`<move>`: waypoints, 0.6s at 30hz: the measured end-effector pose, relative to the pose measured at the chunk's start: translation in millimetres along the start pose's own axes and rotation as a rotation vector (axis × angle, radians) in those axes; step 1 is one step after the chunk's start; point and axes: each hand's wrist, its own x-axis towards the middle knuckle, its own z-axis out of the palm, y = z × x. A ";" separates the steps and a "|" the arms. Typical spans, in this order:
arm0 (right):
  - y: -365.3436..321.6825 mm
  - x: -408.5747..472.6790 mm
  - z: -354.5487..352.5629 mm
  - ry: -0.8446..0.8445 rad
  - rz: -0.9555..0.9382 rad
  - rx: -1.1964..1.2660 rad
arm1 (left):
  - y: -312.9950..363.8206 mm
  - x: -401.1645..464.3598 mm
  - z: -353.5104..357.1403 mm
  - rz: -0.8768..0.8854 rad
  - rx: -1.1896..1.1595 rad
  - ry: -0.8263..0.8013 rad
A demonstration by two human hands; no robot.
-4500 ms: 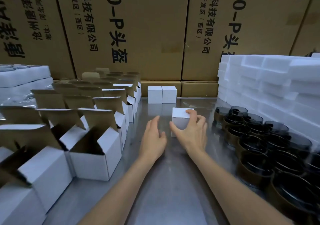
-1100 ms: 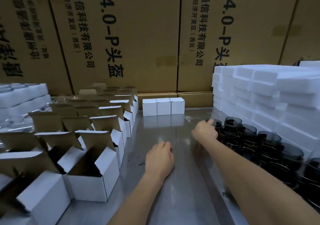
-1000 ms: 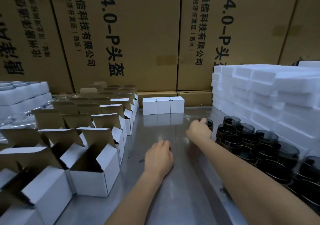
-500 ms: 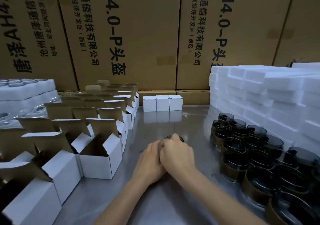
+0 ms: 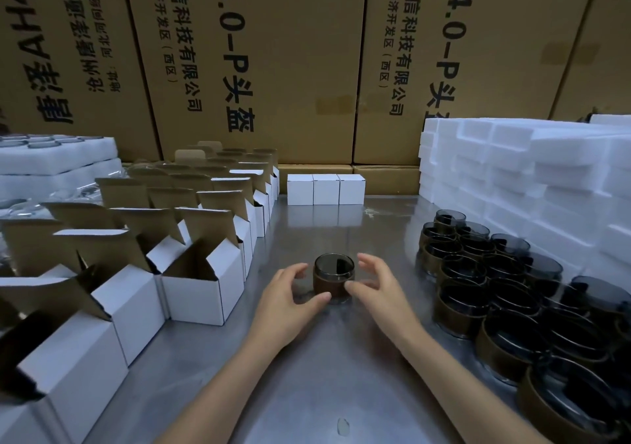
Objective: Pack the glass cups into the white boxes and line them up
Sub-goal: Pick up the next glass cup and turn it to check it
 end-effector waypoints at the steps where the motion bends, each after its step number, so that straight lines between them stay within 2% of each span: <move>1: 1.5 1.0 1.4 -0.058 -0.016 -0.016 | -0.9 0.1 0.2 0.016 -0.001 -0.014; 3: 3.9 0.8 3.2 -0.120 -0.057 -0.116 | -0.2 0.7 0.5 0.046 0.011 -0.056; 8: 7.0 1.0 2.4 -0.073 -0.108 -0.228 | 0.6 1.5 1.3 0.084 -0.021 -0.091; 18: -3.1 -5.5 0.9 0.030 -0.381 -0.114 | 6.5 -0.4 -0.4 0.276 -0.007 -0.023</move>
